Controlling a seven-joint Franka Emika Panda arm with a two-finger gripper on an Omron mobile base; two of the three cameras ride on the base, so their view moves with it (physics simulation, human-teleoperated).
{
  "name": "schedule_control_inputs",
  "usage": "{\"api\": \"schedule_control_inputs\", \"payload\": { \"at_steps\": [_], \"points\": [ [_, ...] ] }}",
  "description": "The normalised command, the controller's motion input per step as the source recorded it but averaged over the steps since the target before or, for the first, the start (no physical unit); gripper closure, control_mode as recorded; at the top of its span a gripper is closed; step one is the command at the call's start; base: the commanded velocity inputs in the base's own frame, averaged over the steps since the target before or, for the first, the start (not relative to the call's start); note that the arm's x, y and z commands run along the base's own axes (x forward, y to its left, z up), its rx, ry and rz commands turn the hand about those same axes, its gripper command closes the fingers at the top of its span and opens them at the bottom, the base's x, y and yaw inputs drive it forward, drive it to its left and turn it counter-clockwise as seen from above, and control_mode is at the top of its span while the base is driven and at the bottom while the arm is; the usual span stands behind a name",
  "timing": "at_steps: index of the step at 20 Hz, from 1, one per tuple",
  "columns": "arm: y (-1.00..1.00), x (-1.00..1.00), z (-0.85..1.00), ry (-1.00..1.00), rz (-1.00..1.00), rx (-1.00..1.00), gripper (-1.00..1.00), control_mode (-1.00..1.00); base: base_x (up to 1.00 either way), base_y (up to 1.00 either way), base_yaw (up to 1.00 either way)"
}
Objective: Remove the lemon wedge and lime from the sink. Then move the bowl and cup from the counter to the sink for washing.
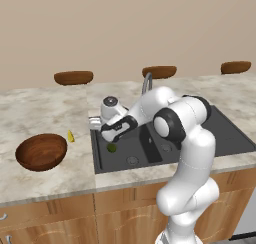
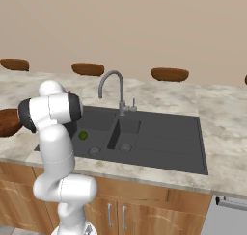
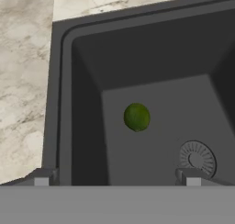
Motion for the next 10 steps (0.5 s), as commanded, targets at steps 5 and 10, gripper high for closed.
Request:
{"api": "schedule_control_inputs", "payload": {
  "at_steps": [5,10],
  "points": [
    [-0.27,0.09,-0.26,0.00,0.00,0.00,-1.00,-1.00,0.00,0.00,0.00],
    [-0.19,0.18,-0.28,0.00,0.00,0.00,-1.00,-1.00,0.00,0.00,0.00]
  ]
}}
